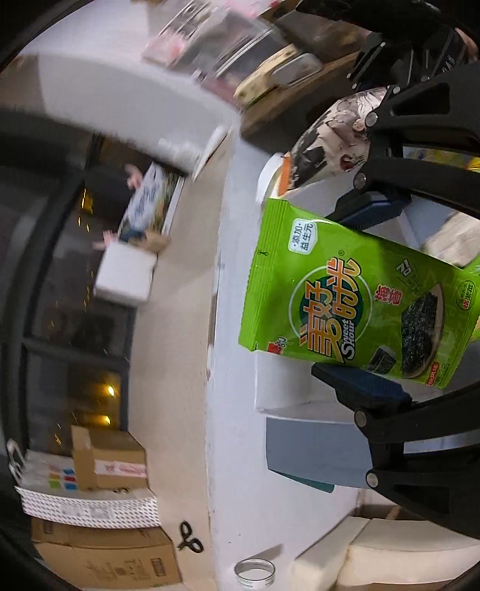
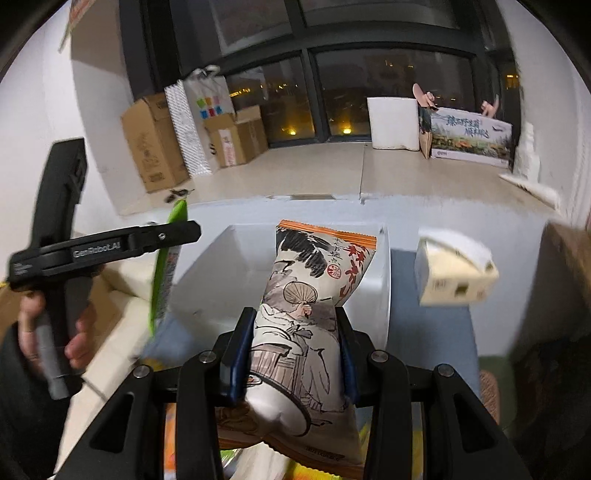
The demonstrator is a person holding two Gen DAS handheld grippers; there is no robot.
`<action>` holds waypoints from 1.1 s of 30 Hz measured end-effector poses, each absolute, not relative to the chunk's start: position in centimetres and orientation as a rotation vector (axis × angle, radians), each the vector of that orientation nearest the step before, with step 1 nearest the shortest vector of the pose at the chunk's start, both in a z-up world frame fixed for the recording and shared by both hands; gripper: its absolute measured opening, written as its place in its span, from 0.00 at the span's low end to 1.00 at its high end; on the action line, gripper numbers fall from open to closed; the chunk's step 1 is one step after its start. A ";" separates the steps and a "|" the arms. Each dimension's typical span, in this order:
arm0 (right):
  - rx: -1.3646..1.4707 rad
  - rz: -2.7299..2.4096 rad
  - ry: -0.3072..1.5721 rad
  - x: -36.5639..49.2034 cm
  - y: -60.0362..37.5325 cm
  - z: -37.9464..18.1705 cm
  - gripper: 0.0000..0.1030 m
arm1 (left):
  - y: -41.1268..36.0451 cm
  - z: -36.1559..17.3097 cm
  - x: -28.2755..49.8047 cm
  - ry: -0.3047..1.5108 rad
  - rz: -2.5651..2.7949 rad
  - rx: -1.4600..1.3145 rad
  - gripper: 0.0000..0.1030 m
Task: Organize snacks
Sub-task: 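Lower both bags into the white box and open both tools, then grasp a second green seaweed bag with the right tool and lift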
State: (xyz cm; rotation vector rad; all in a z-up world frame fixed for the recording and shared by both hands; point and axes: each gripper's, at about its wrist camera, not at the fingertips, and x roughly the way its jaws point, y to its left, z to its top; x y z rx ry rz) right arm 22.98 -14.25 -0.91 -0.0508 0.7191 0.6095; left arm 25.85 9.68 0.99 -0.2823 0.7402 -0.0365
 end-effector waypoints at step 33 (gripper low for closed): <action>0.014 0.712 0.667 18.4 -17.1 -0.2 1.00 | 11.6 4.4 11.2 0.598 -0.068 -0.206 1.00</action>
